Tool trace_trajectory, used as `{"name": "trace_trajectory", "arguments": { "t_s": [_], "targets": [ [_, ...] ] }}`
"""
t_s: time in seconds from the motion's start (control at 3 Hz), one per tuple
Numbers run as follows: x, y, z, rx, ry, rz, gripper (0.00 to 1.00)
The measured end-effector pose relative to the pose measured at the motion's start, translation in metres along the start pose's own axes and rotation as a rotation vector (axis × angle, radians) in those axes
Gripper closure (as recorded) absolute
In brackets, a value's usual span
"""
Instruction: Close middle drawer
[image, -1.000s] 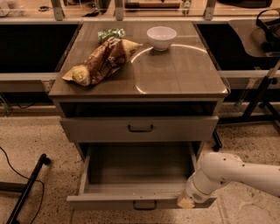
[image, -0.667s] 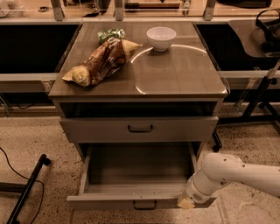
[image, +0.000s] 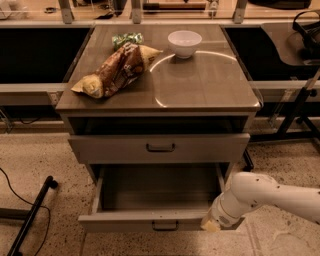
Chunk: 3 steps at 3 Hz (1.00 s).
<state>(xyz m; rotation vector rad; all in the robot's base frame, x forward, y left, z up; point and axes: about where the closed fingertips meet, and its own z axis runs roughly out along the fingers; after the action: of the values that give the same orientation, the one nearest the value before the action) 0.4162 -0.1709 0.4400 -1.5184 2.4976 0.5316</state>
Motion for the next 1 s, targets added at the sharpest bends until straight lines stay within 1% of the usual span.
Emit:
{"name": "trace_trajectory", "arguments": {
  "t_s": [0.33,1.0],
  "targets": [
    [-0.011,-0.019,-0.003,0.015,-0.011,0.0,1.0],
    [-0.026,-0.056,-0.023,0.062,-0.038,0.014,1.0]
  ]
}}
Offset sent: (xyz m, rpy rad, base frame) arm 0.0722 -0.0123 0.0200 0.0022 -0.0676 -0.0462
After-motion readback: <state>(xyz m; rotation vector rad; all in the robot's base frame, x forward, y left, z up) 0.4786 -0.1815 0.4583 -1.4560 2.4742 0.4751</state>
